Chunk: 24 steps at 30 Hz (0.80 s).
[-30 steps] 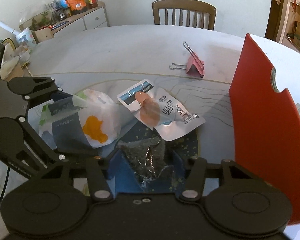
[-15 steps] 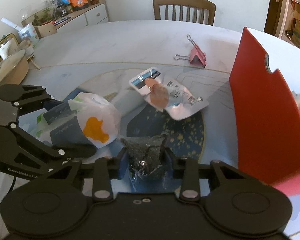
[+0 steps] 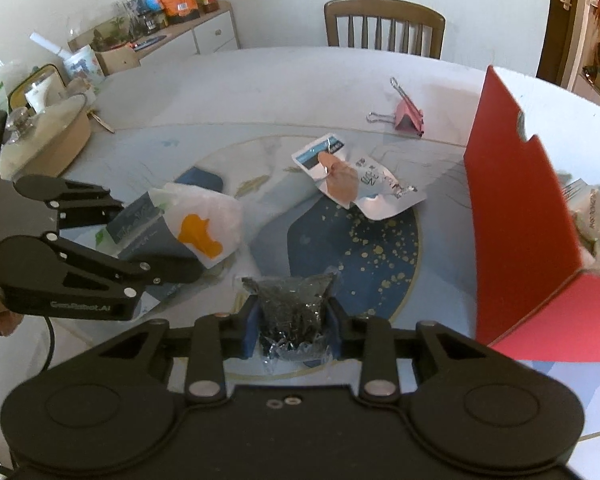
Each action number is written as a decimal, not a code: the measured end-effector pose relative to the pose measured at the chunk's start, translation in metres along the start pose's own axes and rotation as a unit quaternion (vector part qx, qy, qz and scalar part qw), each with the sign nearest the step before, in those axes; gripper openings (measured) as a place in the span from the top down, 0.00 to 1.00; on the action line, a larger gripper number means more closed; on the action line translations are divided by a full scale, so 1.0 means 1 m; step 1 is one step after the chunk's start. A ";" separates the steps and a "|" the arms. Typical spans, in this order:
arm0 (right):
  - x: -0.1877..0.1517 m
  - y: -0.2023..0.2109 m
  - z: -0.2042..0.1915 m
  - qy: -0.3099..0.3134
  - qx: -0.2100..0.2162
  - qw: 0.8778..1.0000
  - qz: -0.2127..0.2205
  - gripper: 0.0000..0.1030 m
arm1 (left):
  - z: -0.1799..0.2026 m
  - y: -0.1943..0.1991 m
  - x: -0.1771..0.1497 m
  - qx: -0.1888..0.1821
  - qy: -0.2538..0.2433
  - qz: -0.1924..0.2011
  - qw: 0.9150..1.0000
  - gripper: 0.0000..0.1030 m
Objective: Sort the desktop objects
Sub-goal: 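Grasp the white PAPER bread bag with the left gripper while the right grasps the dark snack bag, then carry the bread bag and dark snack bag over the red shoebox with both grippers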
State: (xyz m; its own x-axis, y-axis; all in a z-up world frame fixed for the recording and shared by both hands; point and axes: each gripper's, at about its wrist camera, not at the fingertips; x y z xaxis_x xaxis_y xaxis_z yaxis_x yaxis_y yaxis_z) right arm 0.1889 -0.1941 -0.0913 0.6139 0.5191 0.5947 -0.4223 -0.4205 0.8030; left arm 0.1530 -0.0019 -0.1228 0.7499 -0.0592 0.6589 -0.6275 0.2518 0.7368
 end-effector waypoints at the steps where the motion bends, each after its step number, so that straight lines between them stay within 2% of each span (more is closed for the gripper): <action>1: 0.001 0.003 0.000 0.001 0.001 1.000 0.002 0.68 | 0.000 0.001 0.000 0.001 0.004 0.001 1.000 0.60; 13: 0.008 0.038 0.015 0.002 0.012 1.000 0.021 0.68 | 0.003 0.027 0.004 0.012 0.076 0.008 0.997 0.62; 24: 0.024 0.076 0.044 -0.006 0.019 0.998 0.053 0.68 | 0.008 0.062 0.047 0.024 0.105 0.040 0.993 0.62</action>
State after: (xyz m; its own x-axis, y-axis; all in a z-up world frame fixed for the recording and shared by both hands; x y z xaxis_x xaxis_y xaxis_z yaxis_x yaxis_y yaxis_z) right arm 0.2009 -0.2465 -0.0176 0.5747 0.4622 0.6753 -0.4596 -0.5005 0.7337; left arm 0.1480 0.0033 -0.0453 0.7206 0.1639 0.6737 -0.6930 0.2006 0.6924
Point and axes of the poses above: each gripper's, at about its wrist camera, not at the fingertips, and y roughly against the way its jaws point, z to its right, x to its top, and after that the axes turned 7 degrees about -x, right-handed
